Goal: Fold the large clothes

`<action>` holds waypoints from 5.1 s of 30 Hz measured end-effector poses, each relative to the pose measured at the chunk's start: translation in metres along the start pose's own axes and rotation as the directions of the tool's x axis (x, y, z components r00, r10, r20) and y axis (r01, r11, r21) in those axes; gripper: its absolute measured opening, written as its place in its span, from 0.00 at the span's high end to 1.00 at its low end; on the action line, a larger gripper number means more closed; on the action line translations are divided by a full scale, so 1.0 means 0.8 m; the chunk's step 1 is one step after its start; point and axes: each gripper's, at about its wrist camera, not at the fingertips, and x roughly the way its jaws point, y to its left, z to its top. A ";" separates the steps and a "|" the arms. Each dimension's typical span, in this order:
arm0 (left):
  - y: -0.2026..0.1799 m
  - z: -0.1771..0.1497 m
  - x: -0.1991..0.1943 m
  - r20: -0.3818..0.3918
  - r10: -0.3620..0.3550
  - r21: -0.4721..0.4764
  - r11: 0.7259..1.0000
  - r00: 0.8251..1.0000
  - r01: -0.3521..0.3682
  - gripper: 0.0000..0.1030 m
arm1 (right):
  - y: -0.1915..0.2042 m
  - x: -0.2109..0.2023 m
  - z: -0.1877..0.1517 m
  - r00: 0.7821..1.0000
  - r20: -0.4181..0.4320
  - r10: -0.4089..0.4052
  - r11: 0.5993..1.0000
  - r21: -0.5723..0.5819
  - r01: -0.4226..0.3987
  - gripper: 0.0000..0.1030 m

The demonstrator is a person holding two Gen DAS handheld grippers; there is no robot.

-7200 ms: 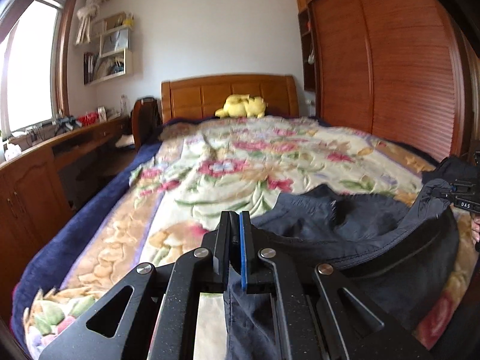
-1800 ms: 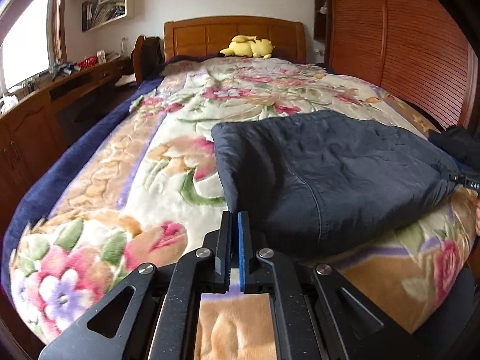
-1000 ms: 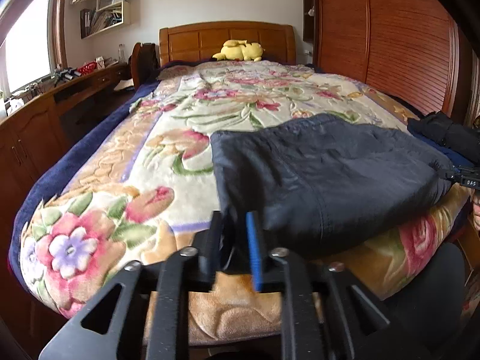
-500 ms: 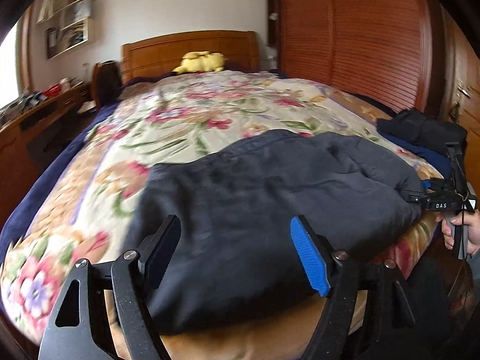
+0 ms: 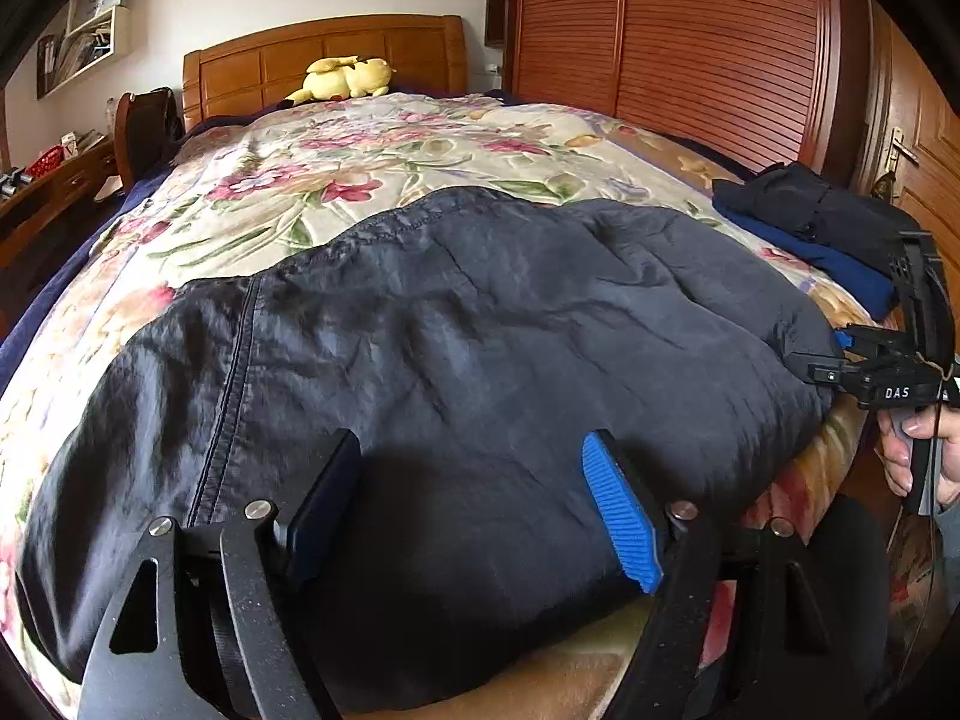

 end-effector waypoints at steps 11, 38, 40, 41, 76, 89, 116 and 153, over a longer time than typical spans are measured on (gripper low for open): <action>-0.004 -0.013 0.008 0.000 0.012 -0.011 1.000 1.000 -0.012 0.24 | -0.007 0.003 -0.007 0.997 0.008 0.080 0.995 0.053 -0.081 0.32; 0.029 -0.028 -0.052 0.082 -0.038 -0.058 0.997 0.996 0.042 0.24 | 0.093 -0.079 0.094 0.956 0.235 0.177 0.983 -0.088 -0.160 0.79; 0.053 -0.024 -0.068 0.103 -0.012 -0.089 0.996 0.995 0.021 0.24 | 0.112 -0.077 0.110 0.951 0.239 0.194 0.978 -0.122 -0.168 0.79; 0.066 -0.023 -0.076 0.114 0.001 -0.104 0.995 0.993 0.011 0.24 | 0.117 -0.077 0.117 0.949 0.241 0.203 0.975 -0.140 -0.173 0.79; 0.228 -0.055 -0.178 0.198 0.283 -0.299 0.929 0.938 -0.218 0.24 | 0.350 0.097 0.213 0.919 0.065 0.390 0.849 -0.410 -0.332 0.25; 0.163 0.033 -0.148 0.244 0.115 -0.139 0.987 0.963 -0.083 0.24 | 0.307 0.173 0.181 0.976 0.024 0.216 0.929 -0.313 -0.198 0.30; 0.149 -0.079 -0.134 0.013 0.204 -0.190 0.962 0.979 -0.198 0.92 | 0.272 0.147 0.154 0.972 0.064 0.226 0.943 -0.264 -0.202 0.30; 0.165 -0.110 -0.141 0.021 0.168 -0.351 0.924 0.986 -0.150 0.34 | 0.267 0.173 0.176 0.976 0.086 0.198 0.944 -0.284 -0.167 0.16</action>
